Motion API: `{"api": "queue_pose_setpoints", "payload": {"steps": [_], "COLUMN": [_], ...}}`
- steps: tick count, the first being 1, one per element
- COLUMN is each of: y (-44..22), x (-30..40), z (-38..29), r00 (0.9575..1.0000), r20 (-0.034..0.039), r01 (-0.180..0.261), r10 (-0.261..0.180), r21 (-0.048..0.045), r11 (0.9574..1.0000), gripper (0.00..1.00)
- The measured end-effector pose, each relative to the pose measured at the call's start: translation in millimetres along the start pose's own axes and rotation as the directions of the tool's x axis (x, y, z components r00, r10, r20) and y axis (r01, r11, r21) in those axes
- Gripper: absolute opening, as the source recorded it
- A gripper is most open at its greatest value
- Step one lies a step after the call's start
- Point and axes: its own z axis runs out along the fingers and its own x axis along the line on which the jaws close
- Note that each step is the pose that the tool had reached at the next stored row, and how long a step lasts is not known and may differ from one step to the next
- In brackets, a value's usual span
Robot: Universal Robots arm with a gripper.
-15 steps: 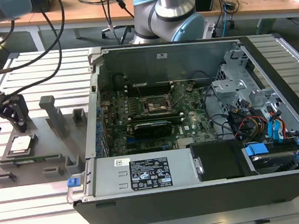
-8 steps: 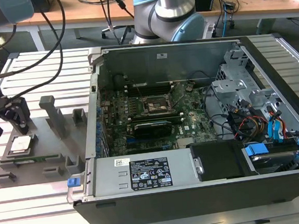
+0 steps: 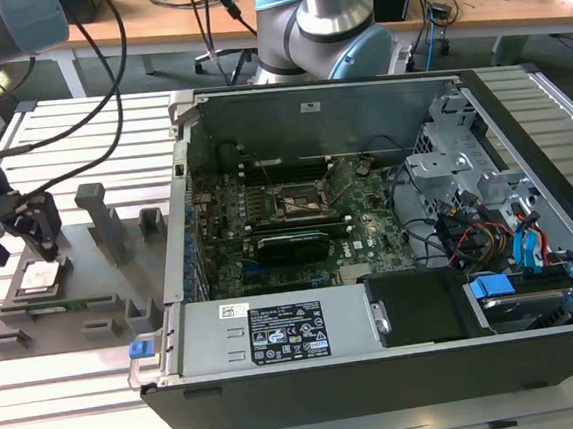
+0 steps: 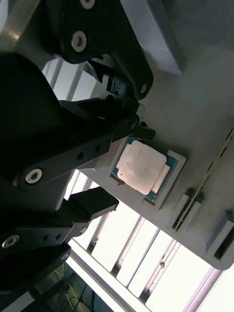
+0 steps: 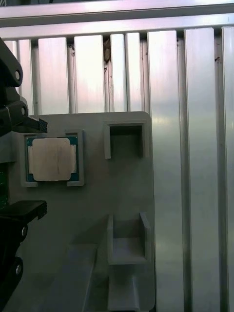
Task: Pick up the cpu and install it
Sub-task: 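Pick up the cpu and move it towards the insertion slot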
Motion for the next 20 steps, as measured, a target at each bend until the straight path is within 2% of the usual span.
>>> {"api": "queue_pose_setpoints", "payload": {"steps": [8, 11, 14, 17, 20], "y": [0.3, 0.5, 0.8, 1.0, 1.0], "x": [-0.1, -0.5, -0.9, -0.8, 0.1], "z": [9.8, 15.4, 25.5, 31.9, 35.5], "r00": [1.0, 1.0, 1.0, 1.0, 1.0], "r20": [0.0, -0.0002, -0.0008, -0.0008, -0.0007], "r01": [0.0, 0.0, 0.0, 0.003, 0.007], "r10": [0.0, 0.0, 0.0, -0.003, -0.007], "r21": [0.0, 0.0, 0.0002, 0.0002, 0.0001], "r11": [1.0, 1.0, 1.0, 1.0, 1.0], "gripper": [0.66, 0.66, 0.66, 0.66, 0.66]}}
